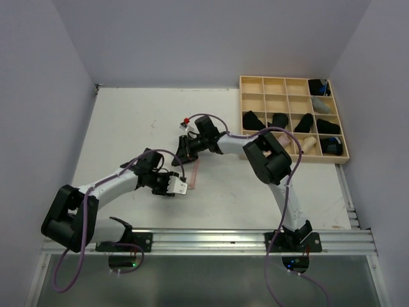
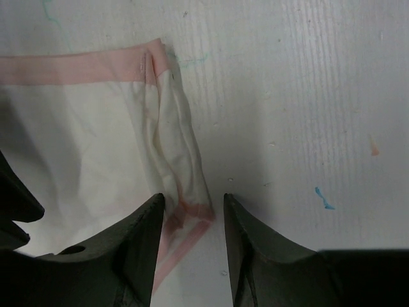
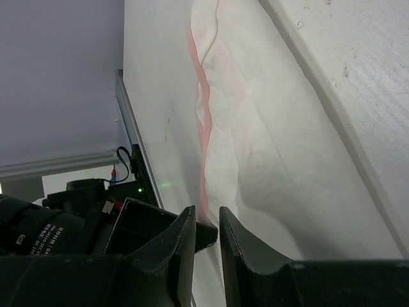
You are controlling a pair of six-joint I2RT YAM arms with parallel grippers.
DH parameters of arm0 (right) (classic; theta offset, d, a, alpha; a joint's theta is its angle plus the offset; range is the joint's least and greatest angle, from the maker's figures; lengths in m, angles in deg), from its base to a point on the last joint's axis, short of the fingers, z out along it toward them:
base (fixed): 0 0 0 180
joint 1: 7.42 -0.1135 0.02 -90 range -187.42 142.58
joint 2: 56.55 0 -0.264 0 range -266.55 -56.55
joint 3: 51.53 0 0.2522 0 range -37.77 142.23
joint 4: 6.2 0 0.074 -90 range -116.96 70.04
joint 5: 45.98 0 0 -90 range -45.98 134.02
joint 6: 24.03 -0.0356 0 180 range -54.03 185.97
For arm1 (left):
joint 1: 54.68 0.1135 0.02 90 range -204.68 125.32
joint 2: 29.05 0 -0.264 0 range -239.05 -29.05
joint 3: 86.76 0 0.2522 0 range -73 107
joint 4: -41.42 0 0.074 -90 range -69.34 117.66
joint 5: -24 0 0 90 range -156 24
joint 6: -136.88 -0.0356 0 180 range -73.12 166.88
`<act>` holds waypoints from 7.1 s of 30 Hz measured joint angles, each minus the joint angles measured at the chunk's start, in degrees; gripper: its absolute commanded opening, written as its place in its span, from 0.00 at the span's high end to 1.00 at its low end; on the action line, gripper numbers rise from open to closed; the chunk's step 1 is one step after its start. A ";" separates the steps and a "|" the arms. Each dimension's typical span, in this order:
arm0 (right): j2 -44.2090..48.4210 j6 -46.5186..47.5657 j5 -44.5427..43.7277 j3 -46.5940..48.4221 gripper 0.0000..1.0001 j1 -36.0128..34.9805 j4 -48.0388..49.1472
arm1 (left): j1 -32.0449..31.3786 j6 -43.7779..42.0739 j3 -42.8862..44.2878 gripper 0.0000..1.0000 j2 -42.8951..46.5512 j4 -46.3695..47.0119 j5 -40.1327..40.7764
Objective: Roll the underwear
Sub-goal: Fold the underwear
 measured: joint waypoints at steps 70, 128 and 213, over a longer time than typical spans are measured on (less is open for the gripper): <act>-3.23 30.27 2.91 24.85 0.67 2.71 -34.60 | 0.31 4.22 31.26 1.00 -19.21 -27.34 -5.49; -3.08 33.81 3.82 12.00 0.78 -0.83 -40.94 | -3.04 1.57 28.70 1.00 -17.44 -30.45 -7.43; -6.29 32.15 2.14 18.43 0.75 4.00 -43.76 | -11.02 12.28 21.51 0.94 -22.38 -0.85 2.60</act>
